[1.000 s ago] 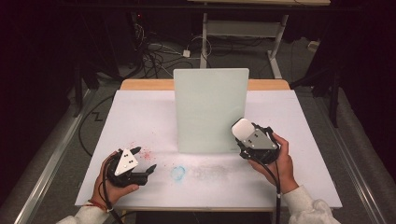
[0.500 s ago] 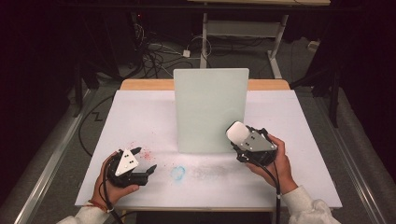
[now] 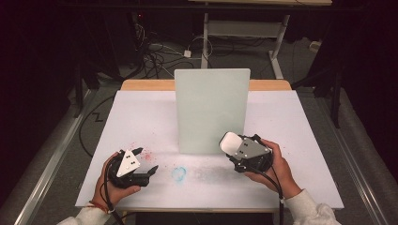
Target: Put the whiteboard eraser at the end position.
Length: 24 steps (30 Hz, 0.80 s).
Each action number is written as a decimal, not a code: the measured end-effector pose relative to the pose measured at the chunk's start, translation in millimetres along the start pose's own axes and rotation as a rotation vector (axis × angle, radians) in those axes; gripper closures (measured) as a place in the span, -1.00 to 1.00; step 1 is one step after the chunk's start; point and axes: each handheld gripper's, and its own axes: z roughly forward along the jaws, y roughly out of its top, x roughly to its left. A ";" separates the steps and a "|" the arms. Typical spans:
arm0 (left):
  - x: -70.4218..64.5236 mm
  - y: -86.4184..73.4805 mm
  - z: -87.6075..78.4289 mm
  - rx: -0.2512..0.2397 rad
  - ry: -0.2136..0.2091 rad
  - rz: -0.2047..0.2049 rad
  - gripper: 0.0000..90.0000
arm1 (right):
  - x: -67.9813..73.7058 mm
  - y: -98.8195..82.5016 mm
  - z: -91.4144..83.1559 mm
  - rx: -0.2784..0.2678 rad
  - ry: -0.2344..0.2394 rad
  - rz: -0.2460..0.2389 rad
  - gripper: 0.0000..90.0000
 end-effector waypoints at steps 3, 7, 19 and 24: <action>0.1 0.1 0.7 0.002 -0.003 0.001 -0.57 | 5.1 3.9 0.9 0.014 0.043 -0.019 -0.31; 0.7 -0.1 0.4 0.002 -0.003 0.000 -0.57 | 10.9 7.1 4.1 0.048 0.110 -0.043 -0.32; -0.4 0.1 2.0 0.010 -0.006 0.004 -0.57 | 31.4 14.7 21.2 0.126 0.261 -0.127 -0.31; 0.0 -0.1 1.6 0.009 -0.004 0.005 -0.57 | 43.1 22.1 33.4 0.139 0.307 -0.162 -0.32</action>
